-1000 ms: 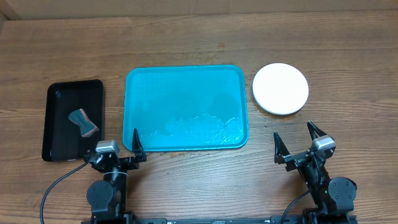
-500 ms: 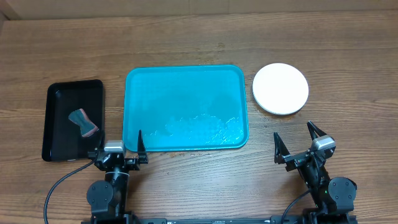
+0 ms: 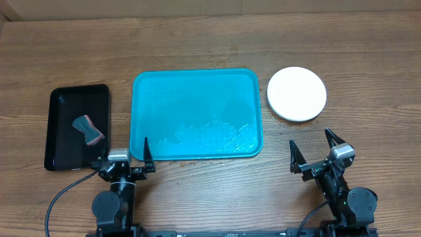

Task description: Clean dirty plates on tray and stack at the side

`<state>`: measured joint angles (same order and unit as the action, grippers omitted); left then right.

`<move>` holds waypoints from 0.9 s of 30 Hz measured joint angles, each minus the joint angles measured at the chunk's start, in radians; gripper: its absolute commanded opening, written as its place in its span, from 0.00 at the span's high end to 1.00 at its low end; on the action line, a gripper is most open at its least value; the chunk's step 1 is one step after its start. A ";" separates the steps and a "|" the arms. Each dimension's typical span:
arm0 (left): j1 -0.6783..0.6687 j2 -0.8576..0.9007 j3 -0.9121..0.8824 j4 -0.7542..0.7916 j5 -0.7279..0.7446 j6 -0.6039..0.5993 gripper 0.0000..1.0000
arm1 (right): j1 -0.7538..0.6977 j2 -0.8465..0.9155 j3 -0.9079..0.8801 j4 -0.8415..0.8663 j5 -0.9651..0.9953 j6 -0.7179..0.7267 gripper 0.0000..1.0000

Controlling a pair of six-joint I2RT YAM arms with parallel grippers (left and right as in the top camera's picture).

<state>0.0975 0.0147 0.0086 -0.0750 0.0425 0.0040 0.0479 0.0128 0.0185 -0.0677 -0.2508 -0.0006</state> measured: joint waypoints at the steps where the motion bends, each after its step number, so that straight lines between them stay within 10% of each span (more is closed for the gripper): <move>1: 0.000 0.000 0.000 0.000 -0.008 -0.013 0.00 | 0.000 0.000 0.000 0.000 0.000 0.000 0.00; 27: 0.000 0.000 0.000 -0.002 -0.029 -0.050 0.00 | 0.000 0.000 0.000 0.000 0.000 0.000 0.00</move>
<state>0.0975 0.0147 0.0086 -0.0765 0.0132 -0.0456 0.0475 0.0128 0.0185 -0.0673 -0.2508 -0.0002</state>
